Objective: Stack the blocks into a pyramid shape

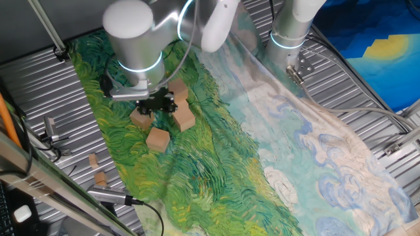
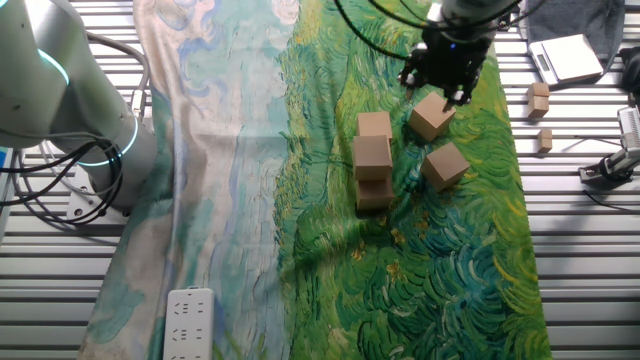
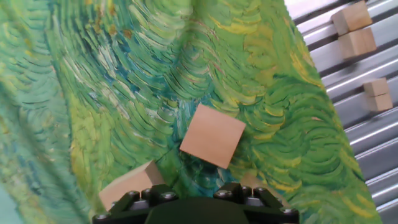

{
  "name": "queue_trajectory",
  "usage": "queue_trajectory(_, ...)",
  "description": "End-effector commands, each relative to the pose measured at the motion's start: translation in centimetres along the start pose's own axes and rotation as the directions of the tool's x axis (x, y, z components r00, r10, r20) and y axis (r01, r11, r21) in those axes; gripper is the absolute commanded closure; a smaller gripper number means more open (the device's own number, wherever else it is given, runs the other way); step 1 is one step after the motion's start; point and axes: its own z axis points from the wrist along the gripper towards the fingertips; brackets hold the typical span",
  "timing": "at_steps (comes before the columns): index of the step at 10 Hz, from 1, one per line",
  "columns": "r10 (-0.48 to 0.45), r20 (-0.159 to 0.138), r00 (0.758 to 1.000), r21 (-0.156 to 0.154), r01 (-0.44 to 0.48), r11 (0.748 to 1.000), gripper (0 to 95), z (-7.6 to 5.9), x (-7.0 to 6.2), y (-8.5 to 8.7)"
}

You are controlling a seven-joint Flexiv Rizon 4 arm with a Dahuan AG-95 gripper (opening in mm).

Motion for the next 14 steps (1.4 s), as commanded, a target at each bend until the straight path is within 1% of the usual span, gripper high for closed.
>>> queue_trajectory(1,0.013,-0.007,1.000,-0.003,-0.013,1.000,19.0,0.3,0.1,0.0)
queue_trajectory(3,0.009,-0.006,1.000,-0.005,-0.010,1.000,19.0,0.3,0.1,0.0)
queue_trajectory(4,0.011,-0.004,1.000,-0.005,-0.011,1.000,38.0,0.1,0.1,0.0)
queue_trajectory(5,0.029,0.001,1.000,-0.008,-0.029,1.000,76.0,-0.4,0.0,0.1)
queue_trajectory(6,0.025,0.010,1.000,-0.016,-0.025,1.000,95.0,-0.8,-0.1,0.3)
queue_trajectory(7,0.001,0.001,1.000,-0.021,-0.001,1.000,95.0,-1.6,0.1,0.7)
queue_trajectory(9,0.009,-0.007,1.000,-0.029,-0.010,1.000,95.0,-1.6,0.1,0.7)
queue_trajectory(10,0.026,-0.012,1.000,-0.028,-0.026,0.999,95.0,-1.6,0.1,0.7)
queue_trajectory(11,0.026,-0.010,1.000,-0.025,-0.026,0.999,95.0,-1.6,0.1,0.7)
queue_trajectory(12,0.040,-0.012,0.999,-0.015,-0.040,0.999,95.0,-1.6,0.1,0.7)
queue_trajectory(14,0.071,-0.007,0.997,-0.011,-0.071,0.997,95.0,-1.6,0.1,0.7)
